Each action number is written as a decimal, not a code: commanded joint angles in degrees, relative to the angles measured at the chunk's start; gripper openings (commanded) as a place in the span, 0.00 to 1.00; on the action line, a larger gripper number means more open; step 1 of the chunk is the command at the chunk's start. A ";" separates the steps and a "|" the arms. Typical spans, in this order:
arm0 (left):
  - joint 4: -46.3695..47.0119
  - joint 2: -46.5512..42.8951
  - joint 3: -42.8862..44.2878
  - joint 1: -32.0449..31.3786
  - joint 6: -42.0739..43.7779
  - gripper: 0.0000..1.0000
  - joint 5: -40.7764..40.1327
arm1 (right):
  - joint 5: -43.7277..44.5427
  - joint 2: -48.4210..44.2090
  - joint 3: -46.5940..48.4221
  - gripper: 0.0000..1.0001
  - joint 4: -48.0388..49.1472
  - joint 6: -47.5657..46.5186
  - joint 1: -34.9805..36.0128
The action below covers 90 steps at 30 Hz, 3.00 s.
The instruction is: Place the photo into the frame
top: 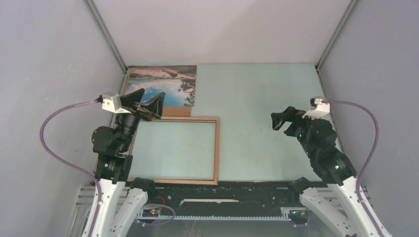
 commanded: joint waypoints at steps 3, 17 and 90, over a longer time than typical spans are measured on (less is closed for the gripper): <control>-1.44 3.27 1.60 -1.01 -1.22 1.00 0.76 | 2.86 4.39 -0.22 1.00 -1.35 5.73 0.76; -4.68 5.52 3.22 -1.07 -2.16 1.00 -1.95 | -0.19 24.40 1.46 1.00 0.20 25.79 10.56; -8.73 4.37 4.56 -1.08 -2.85 1.00 -3.53 | 17.95 60.43 16.32 0.00 -17.56 7.04 21.23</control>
